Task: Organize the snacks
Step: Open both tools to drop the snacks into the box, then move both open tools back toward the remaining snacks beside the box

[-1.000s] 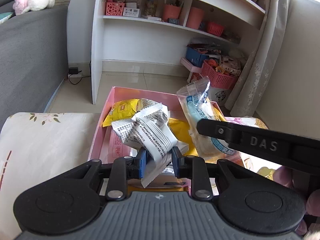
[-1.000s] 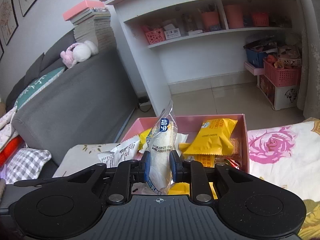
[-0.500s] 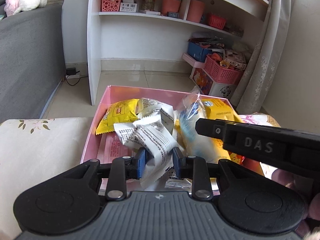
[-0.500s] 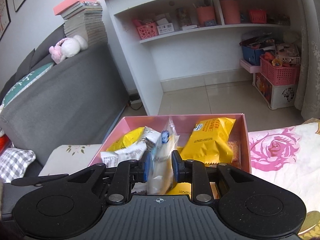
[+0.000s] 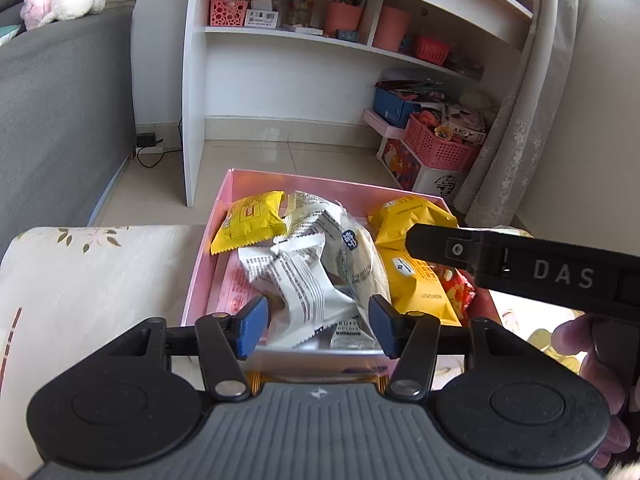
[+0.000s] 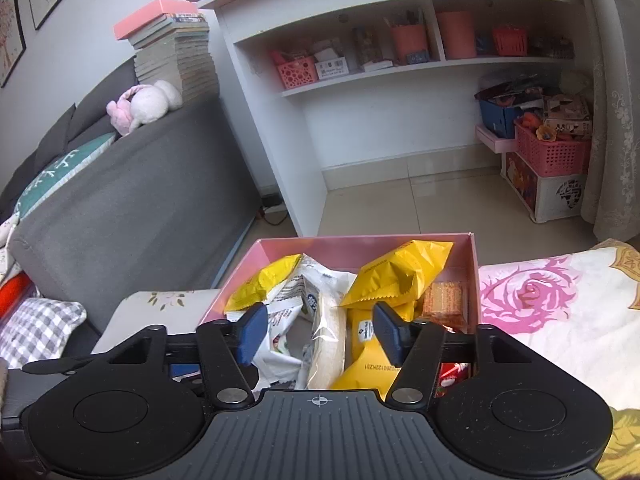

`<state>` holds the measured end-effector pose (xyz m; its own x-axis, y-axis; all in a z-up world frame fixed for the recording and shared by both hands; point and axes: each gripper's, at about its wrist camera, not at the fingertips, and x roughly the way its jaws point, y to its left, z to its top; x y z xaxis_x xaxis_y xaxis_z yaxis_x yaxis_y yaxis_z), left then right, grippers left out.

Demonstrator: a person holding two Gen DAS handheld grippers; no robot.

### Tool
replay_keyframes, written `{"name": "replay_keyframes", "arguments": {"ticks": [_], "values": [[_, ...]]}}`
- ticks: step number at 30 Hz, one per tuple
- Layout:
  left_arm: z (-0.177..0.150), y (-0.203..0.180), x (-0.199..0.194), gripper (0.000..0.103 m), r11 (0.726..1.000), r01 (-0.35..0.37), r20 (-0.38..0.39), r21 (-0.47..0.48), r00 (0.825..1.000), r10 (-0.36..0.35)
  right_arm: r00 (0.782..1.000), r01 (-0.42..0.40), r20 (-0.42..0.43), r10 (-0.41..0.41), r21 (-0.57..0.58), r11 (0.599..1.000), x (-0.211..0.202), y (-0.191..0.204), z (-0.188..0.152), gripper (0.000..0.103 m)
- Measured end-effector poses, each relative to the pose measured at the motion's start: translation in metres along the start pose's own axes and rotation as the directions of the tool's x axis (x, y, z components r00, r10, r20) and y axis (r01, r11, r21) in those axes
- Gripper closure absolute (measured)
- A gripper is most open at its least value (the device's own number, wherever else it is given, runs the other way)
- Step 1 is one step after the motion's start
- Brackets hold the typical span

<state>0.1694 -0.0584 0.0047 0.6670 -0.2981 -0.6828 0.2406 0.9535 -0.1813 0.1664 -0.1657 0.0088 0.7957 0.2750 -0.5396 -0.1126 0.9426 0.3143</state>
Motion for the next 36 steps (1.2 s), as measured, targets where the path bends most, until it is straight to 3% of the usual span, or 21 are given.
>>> {"name": "replay_keyframes", "arguments": {"ticks": [19,27,31,36], "values": [[-0.031,0.012,-0.066,0.013,1.0,-0.01,0.0,-0.022,1.0,0.01,1.0,-0.006,-0.022,0.006,0.01,1.0,-0.074,0.018,-0.025,0.016],[-0.054,0.023,-0.078,0.005,0.999,-0.037,-0.038,-0.034,0.999,0.036,0.999,0.017,-0.051,-0.019,-0.03,0.999,-0.085,0.028,-0.051,0.01],[-0.069,0.029,-0.084,0.002,0.998,-0.064,-0.022,-0.021,0.998,0.064,0.997,0.026,-0.069,-0.028,-0.026,0.999,-0.083,0.025,-0.07,0.007],[-0.087,0.041,-0.076,0.003,0.994,-0.107,-0.067,-0.005,0.992,0.106,0.983,0.088,-0.147,-0.109,-0.143,0.986,-0.068,0.035,-0.092,0.007]]}}
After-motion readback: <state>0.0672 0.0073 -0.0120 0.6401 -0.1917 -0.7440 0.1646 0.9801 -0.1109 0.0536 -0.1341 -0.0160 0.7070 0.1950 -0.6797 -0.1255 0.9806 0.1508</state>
